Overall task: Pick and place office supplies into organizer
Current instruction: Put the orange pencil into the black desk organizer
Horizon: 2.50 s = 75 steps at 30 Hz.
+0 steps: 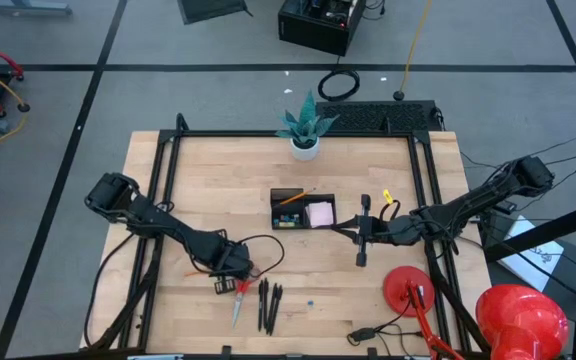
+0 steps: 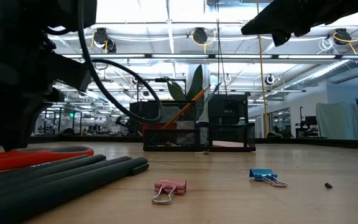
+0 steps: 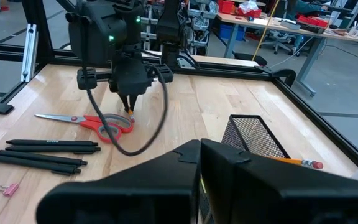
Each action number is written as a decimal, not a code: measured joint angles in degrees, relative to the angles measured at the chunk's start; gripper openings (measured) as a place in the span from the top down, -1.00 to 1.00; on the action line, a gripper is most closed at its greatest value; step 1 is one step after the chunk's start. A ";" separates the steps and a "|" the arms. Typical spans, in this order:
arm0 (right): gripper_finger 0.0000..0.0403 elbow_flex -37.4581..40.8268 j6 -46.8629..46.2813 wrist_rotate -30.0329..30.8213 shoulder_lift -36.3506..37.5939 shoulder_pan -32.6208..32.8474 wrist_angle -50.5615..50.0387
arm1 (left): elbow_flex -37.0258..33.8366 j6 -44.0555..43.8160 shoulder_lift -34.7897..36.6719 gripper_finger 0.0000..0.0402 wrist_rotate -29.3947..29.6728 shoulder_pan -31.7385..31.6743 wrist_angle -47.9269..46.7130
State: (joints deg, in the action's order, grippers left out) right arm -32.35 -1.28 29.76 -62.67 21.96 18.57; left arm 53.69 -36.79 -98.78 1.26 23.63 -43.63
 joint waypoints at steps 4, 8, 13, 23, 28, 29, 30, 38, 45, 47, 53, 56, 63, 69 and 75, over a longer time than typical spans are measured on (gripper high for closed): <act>0.98 -0.01 0.00 -0.02 0.00 0.00 0.00 | 0.00 2.40 0.00 0.88 2.90 0.93 0.33; 0.98 -0.01 0.01 -0.02 0.00 0.00 0.00 | 0.02 3.54 0.22 0.86 5.38 1.52 0.52; 0.98 -0.01 0.02 0.00 0.00 0.00 0.02 | -0.13 3.29 0.99 0.85 8.68 1.40 0.57; 0.98 -0.01 0.15 -0.02 0.00 0.00 0.03 | -0.12 2.41 6.84 0.85 15.82 0.49 0.47; 0.98 -0.01 0.22 -0.02 0.00 0.00 0.04 | -0.11 3.99 10.41 0.85 18.42 0.12 1.13; 0.98 -0.01 0.22 -0.02 0.00 0.00 0.04 | -0.10 4.62 11.22 0.85 19.11 -0.08 1.82; 0.98 -0.01 0.22 -0.02 0.00 0.00 0.04 | -0.07 5.20 12.13 0.85 19.78 -0.27 2.58; 0.98 -0.01 0.23 0.00 0.00 0.00 0.04 | 0.00 12.41 17.76 0.85 22.98 -2.54 11.08; 0.98 -0.01 0.44 0.04 0.00 0.00 0.07 | 0.07 25.77 19.42 0.85 25.39 -4.51 26.37; 0.98 -0.01 0.44 0.04 0.00 0.00 0.07 | 0.07 30.08 19.41 0.85 25.40 -5.13 31.49; 0.98 -0.01 0.44 0.08 0.00 0.00 0.07 | 0.07 40.38 19.41 0.85 28.14 -6.97 44.09; 0.98 -0.01 0.44 0.09 0.00 -0.02 0.07 | 0.07 44.70 19.41 0.85 28.40 -8.27 48.71; 0.98 -0.01 0.90 0.11 -0.01 -0.02 0.32 | 0.07 48.17 19.12 0.85 28.21 -14.01 54.87; 0.98 -0.01 0.90 0.07 0.00 -0.02 0.46 | 0.09 46.75 19.12 0.85 23.21 -19.51 57.09; 0.98 -0.01 0.90 0.04 0.00 -0.02 0.46 | 0.09 42.71 18.92 0.85 17.53 -24.41 57.30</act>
State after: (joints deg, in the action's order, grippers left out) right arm -32.36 -0.38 29.80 -62.67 21.93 19.03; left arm 53.78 5.92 -79.87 18.78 -0.78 13.67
